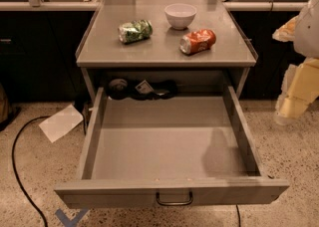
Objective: Place coke can into top drawer
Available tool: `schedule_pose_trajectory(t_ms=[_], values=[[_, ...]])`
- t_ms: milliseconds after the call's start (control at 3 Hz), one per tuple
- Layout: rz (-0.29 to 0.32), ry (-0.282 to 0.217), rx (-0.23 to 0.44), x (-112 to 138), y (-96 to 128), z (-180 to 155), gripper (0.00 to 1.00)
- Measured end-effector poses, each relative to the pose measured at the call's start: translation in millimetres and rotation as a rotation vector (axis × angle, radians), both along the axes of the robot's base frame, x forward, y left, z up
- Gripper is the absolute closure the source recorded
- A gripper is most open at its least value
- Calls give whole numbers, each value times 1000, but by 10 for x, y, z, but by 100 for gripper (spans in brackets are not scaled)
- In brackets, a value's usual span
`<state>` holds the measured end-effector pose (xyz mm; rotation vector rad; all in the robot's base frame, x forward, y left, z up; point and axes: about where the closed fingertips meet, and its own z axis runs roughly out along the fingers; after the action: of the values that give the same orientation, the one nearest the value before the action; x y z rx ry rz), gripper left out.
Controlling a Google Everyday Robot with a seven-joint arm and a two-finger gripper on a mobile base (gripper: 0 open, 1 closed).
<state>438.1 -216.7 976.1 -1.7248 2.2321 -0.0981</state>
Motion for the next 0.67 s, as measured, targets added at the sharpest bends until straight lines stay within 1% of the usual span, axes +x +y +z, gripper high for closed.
schedule_pose_trajectory(t_ms=[333,667], values=[[4,-20,10,35,15,21,0],[47,-73,21,350,57,12,0]])
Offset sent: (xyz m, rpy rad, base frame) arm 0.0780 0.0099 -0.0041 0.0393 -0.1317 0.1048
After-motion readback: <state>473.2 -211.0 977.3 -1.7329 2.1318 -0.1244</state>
